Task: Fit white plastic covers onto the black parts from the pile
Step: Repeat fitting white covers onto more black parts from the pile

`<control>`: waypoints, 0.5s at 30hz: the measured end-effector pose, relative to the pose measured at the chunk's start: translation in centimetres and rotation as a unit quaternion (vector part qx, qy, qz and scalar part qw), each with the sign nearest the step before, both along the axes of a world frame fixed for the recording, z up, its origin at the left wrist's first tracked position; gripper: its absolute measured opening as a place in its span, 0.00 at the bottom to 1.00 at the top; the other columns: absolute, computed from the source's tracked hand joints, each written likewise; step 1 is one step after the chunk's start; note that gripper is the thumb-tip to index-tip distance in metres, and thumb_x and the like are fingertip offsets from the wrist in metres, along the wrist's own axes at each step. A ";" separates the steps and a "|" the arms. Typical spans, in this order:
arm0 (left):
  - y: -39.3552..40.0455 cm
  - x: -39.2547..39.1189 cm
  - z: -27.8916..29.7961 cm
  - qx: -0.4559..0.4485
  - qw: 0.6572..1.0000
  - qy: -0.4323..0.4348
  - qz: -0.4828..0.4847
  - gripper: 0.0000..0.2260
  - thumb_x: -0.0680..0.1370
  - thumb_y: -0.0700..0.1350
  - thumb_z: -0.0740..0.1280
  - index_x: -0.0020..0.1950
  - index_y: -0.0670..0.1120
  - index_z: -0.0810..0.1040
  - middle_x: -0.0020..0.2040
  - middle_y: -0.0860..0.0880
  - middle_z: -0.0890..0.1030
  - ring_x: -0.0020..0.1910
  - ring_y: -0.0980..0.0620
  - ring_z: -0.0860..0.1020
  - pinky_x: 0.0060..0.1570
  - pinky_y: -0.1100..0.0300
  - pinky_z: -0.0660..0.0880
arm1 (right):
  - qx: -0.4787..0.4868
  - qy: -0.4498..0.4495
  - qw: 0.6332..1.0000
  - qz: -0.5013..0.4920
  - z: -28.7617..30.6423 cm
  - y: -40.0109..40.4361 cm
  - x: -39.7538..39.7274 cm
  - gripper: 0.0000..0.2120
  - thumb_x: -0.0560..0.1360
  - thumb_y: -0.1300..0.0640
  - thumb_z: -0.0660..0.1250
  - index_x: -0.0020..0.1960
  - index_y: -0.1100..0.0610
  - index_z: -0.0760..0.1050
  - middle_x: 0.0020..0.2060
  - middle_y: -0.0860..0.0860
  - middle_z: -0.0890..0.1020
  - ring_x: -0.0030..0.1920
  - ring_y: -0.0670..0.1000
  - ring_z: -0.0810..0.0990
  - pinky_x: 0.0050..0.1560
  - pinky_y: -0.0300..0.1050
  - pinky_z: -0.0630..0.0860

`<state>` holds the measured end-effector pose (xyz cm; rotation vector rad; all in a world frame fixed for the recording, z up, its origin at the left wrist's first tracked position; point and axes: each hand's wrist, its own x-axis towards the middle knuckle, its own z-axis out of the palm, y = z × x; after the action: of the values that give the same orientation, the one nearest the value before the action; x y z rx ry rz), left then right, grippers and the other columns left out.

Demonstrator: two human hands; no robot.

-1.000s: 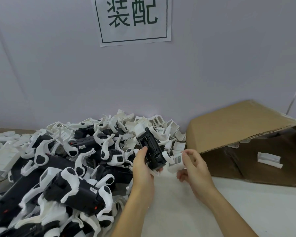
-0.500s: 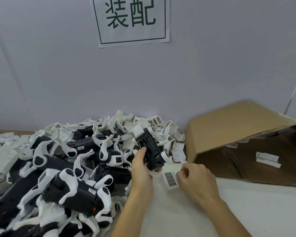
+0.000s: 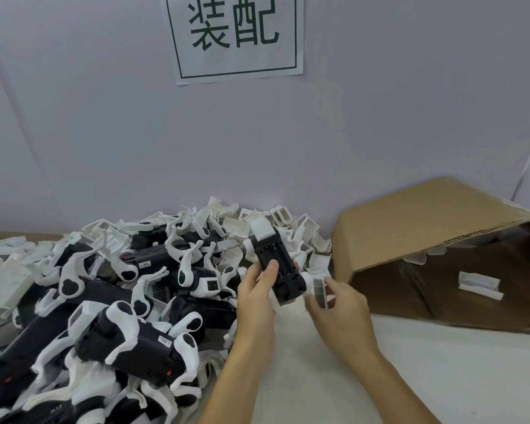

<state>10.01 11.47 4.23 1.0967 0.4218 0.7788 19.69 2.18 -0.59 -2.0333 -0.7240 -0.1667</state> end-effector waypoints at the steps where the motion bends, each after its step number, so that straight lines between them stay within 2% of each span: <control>1: -0.1 -0.1 0.0 0.018 1.000 0.005 0.003 0.08 0.82 0.43 0.64 0.56 0.46 0.82 0.49 0.46 0.87 0.51 0.47 0.84 0.52 0.52 0.79 | 0.044 0.000 0.999 -0.003 0.2 0.0 0.1 0.08 0.76 0.50 0.71 0.40 0.50 0.77 0.34 0.45 0.79 0.35 0.45 0.77 0.32 0.36 0.70; 3: -0.2 -0.1 0.1 0.041 0.999 0.001 0.002 0.08 0.82 0.42 0.65 0.58 0.47 0.82 0.48 0.49 0.87 0.52 0.51 0.85 0.49 0.61 0.79 | 0.130 0.003 0.992 -0.001 0.9 0.0 0.1 0.04 0.77 0.51 0.71 0.43 0.49 0.80 0.32 0.44 0.81 0.34 0.43 0.78 0.34 0.31 0.71; 5: -0.2 -0.1 0.0 0.053 0.999 -0.004 0.003 0.08 0.81 0.41 0.66 0.57 0.49 0.82 0.41 0.52 0.87 0.48 0.57 0.84 0.42 0.71 0.77 | 0.190 0.003 0.982 -0.003 1.8 0.0 -0.2 0.03 0.77 0.53 0.71 0.45 0.45 0.81 0.34 0.42 0.83 0.36 0.40 0.79 0.36 0.27 0.70; 6: -0.1 -0.1 0.0 0.060 0.998 -0.004 0.002 0.07 0.81 0.41 0.66 0.56 0.49 0.82 0.39 0.52 0.86 0.47 0.59 0.84 0.40 0.73 0.76 | 0.212 0.000 0.977 -0.003 2.3 0.0 -0.4 0.05 0.77 0.53 0.71 0.46 0.42 0.80 0.36 0.43 0.83 0.39 0.40 0.80 0.37 0.26 0.71; 9: -0.2 0.1 -0.2 0.084 0.996 0.000 -0.014 0.07 0.81 0.42 0.66 0.54 0.51 0.81 0.45 0.55 0.87 0.46 0.63 0.83 0.40 0.74 0.75 | 0.283 -0.007 0.959 0.021 3.8 0.3 -1.1 0.10 0.75 0.51 0.73 0.51 0.38 0.77 0.43 0.42 0.84 0.44 0.39 0.82 0.40 0.25 0.73; 11: -0.2 0.2 -0.3 0.096 0.995 0.004 -0.018 0.08 0.83 0.42 0.63 0.54 0.52 0.80 0.45 0.58 0.86 0.46 0.65 0.83 0.41 0.73 0.75 | 0.262 -0.024 0.963 0.063 4.3 0.4 -1.4 0.13 0.73 0.47 0.72 0.57 0.45 0.79 0.47 0.42 0.83 0.47 0.41 0.82 0.42 0.29 0.75; 13: -0.2 0.4 -0.5 0.100 0.995 0.016 -0.020 0.10 0.85 0.45 0.59 0.56 0.52 0.80 0.48 0.56 0.86 0.49 0.60 0.84 0.43 0.70 0.77 | 0.200 -0.060 0.973 0.097 4.3 0.7 -1.9 0.19 0.73 0.47 0.72 0.62 0.52 0.79 0.50 0.41 0.81 0.50 0.41 0.81 0.46 0.28 0.75; 15: -0.2 0.4 -0.6 0.088 0.996 0.013 -0.032 0.14 0.85 0.50 0.55 0.56 0.51 0.81 0.48 0.53 0.87 0.47 0.59 0.84 0.39 0.70 0.76 | 0.164 -0.084 0.978 0.097 4.0 1.1 -2.3 0.21 0.73 0.50 0.75 0.63 0.53 0.77 0.51 0.42 0.79 0.52 0.40 0.79 0.49 0.25 0.73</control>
<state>10.42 11.22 3.68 1.2794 0.3438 0.7567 17.38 3.26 3.38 -1.6372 -0.9316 -0.3258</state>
